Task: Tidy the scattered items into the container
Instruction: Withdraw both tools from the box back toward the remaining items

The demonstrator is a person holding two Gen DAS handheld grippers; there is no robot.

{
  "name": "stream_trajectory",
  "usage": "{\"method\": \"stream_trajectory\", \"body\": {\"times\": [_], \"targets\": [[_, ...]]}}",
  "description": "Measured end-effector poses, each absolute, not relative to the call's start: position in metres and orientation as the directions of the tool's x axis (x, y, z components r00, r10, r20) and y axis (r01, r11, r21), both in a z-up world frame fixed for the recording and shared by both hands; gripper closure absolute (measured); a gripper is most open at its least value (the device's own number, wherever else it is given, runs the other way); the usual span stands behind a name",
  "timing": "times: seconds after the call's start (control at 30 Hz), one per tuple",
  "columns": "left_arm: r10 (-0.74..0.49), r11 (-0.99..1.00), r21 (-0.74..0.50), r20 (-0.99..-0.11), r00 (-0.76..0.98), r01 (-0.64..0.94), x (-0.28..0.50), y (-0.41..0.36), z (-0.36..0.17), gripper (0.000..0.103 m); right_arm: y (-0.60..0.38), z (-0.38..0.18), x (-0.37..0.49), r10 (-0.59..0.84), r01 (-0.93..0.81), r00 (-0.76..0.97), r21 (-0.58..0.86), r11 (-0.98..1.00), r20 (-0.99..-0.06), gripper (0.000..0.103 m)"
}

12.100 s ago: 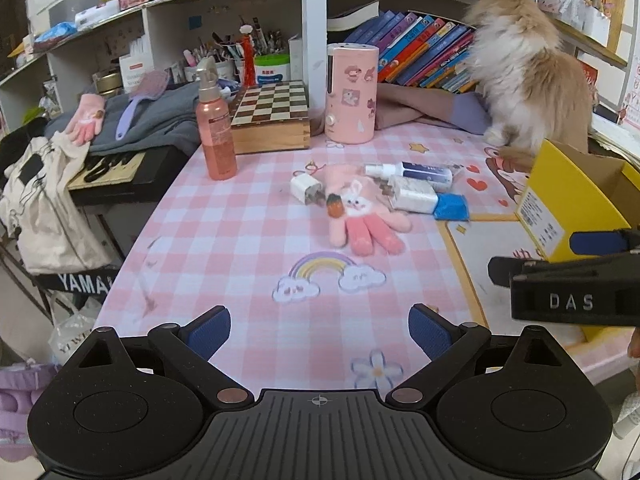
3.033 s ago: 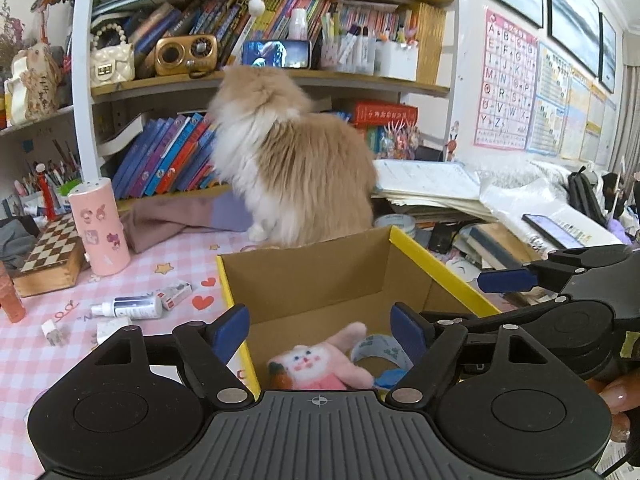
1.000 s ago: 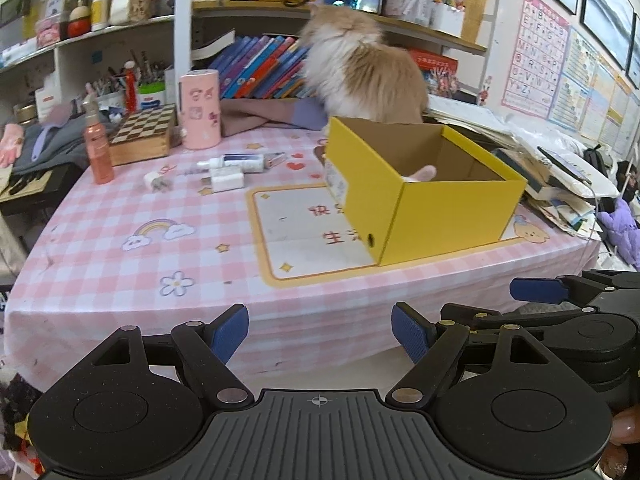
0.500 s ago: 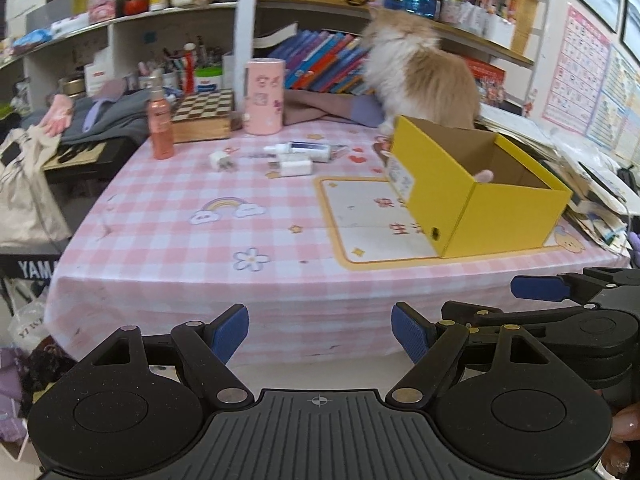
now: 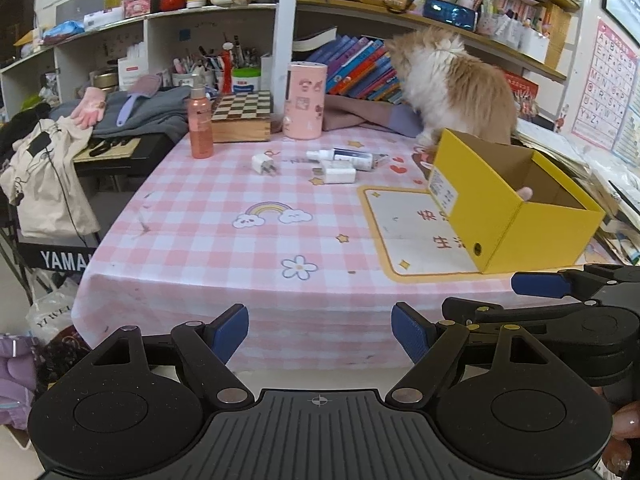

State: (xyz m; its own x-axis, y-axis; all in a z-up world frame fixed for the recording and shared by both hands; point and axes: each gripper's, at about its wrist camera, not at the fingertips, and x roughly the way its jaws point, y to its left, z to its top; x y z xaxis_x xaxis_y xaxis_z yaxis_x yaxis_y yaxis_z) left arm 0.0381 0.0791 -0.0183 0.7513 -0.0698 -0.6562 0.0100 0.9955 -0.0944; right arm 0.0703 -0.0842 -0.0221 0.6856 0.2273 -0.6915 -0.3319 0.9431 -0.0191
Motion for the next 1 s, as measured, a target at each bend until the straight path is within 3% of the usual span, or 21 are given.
{"method": "stream_trajectory", "body": {"times": [1.0], "targets": [[0.006, 0.996, -0.057, -0.698, 0.716, -0.064, 0.190, 0.117, -0.040, 0.022, -0.046, -0.043, 0.236, 0.242, -0.353, 0.635, 0.003, 0.936, -0.734, 0.032]]}}
